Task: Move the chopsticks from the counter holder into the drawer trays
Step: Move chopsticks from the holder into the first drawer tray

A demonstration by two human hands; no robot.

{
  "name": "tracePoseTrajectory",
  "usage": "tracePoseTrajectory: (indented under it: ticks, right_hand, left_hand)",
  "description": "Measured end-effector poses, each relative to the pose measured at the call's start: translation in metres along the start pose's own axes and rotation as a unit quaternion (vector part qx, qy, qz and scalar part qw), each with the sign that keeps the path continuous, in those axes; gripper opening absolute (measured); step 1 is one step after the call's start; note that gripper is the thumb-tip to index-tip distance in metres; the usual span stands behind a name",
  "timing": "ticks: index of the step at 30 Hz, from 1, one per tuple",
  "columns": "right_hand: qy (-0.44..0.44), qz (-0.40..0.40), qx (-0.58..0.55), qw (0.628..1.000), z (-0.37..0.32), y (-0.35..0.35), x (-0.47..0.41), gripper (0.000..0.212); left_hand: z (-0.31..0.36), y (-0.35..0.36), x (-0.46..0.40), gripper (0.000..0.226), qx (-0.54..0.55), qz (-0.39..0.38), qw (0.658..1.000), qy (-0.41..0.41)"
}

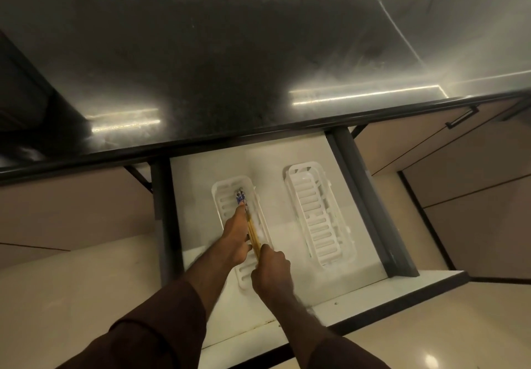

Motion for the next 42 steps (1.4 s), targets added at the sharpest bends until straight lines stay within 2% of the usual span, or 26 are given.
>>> tracePoseTrajectory:
  ticks: [6,10,14,19,25,33,42]
  right_hand:
    - [-0.011,0.028,0.005,1.000,-0.007,0.003,-0.001,0.028]
    - [-0.017,0.034,0.014,0.999,-0.011,0.009,-0.002,0.039]
    - [-0.018,0.028,0.024,0.999,-0.014,0.010,-0.004,0.045]
    - [-0.035,0.015,0.064,0.997,-0.014,0.010,-0.003,0.055]
    - [-0.105,0.014,0.117,0.987,-0.024,0.015,0.001,0.052]
    - [-0.005,-0.013,0.016,1.000,-0.011,0.013,0.001,0.040]
    - [-0.085,-0.016,0.103,0.991,-0.023,-0.006,0.007,0.033]
  left_hand:
    - [-0.002,-0.004,-0.007,0.054,-0.032,0.019,0.999,0.013]
    - [0.002,-0.004,0.001,0.036,-0.040,0.042,0.998,0.029]
    - [0.003,-0.002,0.003,0.049,-0.043,0.034,0.998,0.031]
    - [0.005,-0.005,0.002,0.048,-0.057,0.031,0.998,0.027]
    - [0.005,-0.005,0.003,0.052,-0.068,0.025,0.997,0.017]
    - [0.002,-0.001,0.003,0.064,-0.079,-0.005,0.997,-0.013]
    - [0.008,0.001,0.012,0.066,-0.087,-0.009,0.996,0.002]
Point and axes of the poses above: each hand's wrist, its own x-axis away from the middle knuckle, its own y-axis out of the palm, z = x × y, the point moved 9 cm from there along -x, towards the middle knuckle, and after that the axes turned 5 degrees about x, right-handed, at the moved point
